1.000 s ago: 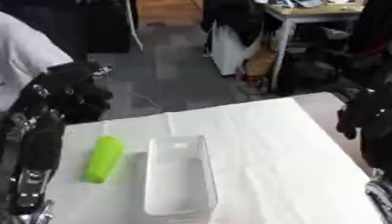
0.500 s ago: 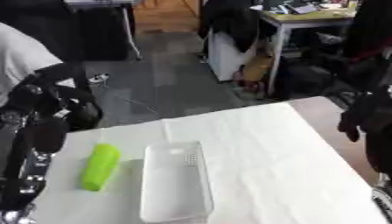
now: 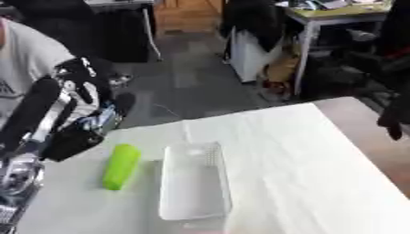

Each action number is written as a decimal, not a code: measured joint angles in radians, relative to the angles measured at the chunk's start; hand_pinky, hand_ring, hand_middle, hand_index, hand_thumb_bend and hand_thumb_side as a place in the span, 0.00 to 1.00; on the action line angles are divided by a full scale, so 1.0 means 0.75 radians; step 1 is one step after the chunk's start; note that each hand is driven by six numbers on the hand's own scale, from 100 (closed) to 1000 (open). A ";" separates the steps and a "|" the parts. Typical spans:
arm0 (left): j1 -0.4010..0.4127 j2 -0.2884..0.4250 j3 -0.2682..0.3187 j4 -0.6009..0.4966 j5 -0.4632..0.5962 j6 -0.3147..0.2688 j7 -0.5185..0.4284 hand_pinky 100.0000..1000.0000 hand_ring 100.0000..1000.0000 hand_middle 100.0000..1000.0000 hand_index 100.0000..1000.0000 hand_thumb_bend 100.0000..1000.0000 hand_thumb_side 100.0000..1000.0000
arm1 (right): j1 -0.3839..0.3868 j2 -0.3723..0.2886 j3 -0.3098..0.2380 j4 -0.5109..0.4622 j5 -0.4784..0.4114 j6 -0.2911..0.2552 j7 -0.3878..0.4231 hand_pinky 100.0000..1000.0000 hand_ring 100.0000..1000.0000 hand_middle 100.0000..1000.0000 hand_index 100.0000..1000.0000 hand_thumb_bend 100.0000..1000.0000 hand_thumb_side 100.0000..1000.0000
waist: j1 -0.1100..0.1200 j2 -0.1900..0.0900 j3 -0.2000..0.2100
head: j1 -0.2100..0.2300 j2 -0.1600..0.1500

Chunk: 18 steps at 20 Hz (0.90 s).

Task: Pick up objects on the table and place them in the box.

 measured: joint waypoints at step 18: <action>-0.399 -0.009 -0.112 0.928 -0.451 -0.125 -0.764 0.32 0.59 0.68 0.57 0.68 1.00 | -0.002 0.000 0.029 0.000 -0.042 0.023 0.097 0.00 0.31 0.37 0.47 0.00 0.69 | 0.009 -0.007 -0.031 | 0.027 0.031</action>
